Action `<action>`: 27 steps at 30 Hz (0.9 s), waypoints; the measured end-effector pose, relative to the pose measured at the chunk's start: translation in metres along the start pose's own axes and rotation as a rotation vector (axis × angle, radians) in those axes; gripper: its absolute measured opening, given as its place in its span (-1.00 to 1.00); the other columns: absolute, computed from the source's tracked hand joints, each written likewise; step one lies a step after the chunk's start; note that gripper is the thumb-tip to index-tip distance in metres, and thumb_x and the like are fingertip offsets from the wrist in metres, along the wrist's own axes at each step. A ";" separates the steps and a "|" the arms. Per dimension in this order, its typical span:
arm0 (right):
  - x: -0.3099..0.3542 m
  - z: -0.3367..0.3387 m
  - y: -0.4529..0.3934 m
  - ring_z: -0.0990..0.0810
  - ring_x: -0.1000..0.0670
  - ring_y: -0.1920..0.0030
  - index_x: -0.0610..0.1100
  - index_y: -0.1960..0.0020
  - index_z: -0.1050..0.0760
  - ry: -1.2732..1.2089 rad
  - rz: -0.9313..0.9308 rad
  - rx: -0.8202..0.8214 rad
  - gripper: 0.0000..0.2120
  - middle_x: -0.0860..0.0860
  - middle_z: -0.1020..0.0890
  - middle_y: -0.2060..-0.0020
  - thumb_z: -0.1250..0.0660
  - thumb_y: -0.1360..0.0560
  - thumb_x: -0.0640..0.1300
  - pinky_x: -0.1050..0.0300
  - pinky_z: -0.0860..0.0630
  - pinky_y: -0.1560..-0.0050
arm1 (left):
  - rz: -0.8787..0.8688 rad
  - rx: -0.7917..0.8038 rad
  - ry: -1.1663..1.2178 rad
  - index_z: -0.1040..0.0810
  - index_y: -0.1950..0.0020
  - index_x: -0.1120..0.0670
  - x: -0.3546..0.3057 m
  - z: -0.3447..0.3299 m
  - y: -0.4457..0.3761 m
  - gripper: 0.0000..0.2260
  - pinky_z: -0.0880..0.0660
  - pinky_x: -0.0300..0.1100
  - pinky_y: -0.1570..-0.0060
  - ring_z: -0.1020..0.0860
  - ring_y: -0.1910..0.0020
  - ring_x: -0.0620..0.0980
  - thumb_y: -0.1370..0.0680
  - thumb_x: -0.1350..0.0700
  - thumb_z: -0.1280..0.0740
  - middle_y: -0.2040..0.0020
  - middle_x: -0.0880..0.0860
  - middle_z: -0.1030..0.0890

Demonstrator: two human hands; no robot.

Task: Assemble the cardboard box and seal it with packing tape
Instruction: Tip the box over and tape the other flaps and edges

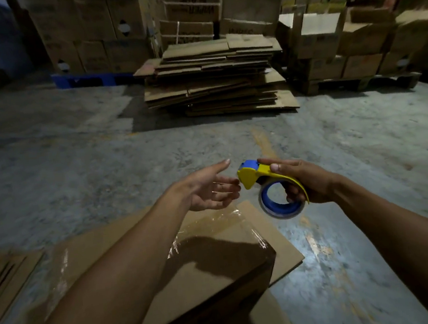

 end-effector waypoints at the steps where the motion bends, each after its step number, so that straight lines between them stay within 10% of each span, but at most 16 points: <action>1: 0.004 -0.001 0.001 -0.42 0.04 0.53 0.20 -0.27 -0.51 -0.009 0.005 0.005 -0.39 -0.40 -0.53 -0.16 -0.51 -0.24 0.22 0.17 -0.51 0.50 | -0.003 0.011 -0.009 -0.63 -0.14 0.21 -0.007 0.000 0.005 -0.54 -0.58 -0.14 0.11 -0.64 0.08 0.03 -0.52 -0.18 -0.36 0.02 0.13 -0.69; 14: 0.026 -0.009 0.013 -0.41 0.06 0.51 0.27 -0.23 -0.51 -0.007 0.054 -0.007 -0.39 -0.27 -0.62 -0.01 -0.50 -0.20 0.29 0.19 -0.48 0.48 | -0.026 0.092 0.142 -0.60 0.00 0.24 -0.020 -0.005 0.029 -0.92 -0.54 -0.23 0.24 -0.61 0.27 -0.06 -0.53 0.26 -0.37 0.23 0.11 -0.68; 19: 0.032 -0.010 0.019 -0.40 0.06 0.52 0.21 -0.31 -0.42 0.039 0.067 -0.037 -0.57 -0.13 -0.69 0.07 -0.35 -0.45 0.15 0.20 -0.48 0.50 | -0.010 0.114 0.125 -0.61 -0.04 0.26 -0.021 -0.003 0.029 -0.87 -0.53 -0.22 0.24 -0.59 0.31 -0.07 -0.53 0.26 -0.36 0.16 0.12 -0.68; 27: 0.026 -0.014 0.021 -0.43 0.02 0.46 0.28 -0.25 -0.47 0.073 0.033 -0.021 -0.49 -0.17 -0.66 -0.03 -0.45 -0.31 0.25 0.18 -0.51 0.47 | 0.008 0.074 0.113 -0.59 0.06 0.22 -0.011 -0.007 0.010 -0.91 -0.48 -0.29 0.41 -0.47 0.46 -0.17 -0.57 0.20 -0.35 0.33 0.05 -0.64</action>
Point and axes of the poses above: each hand's wrist, its own y-axis away from the middle knuckle, its own z-axis out of the back of the hand, x = y × z, the point moved 3 cm from there along -y, towards the middle knuckle
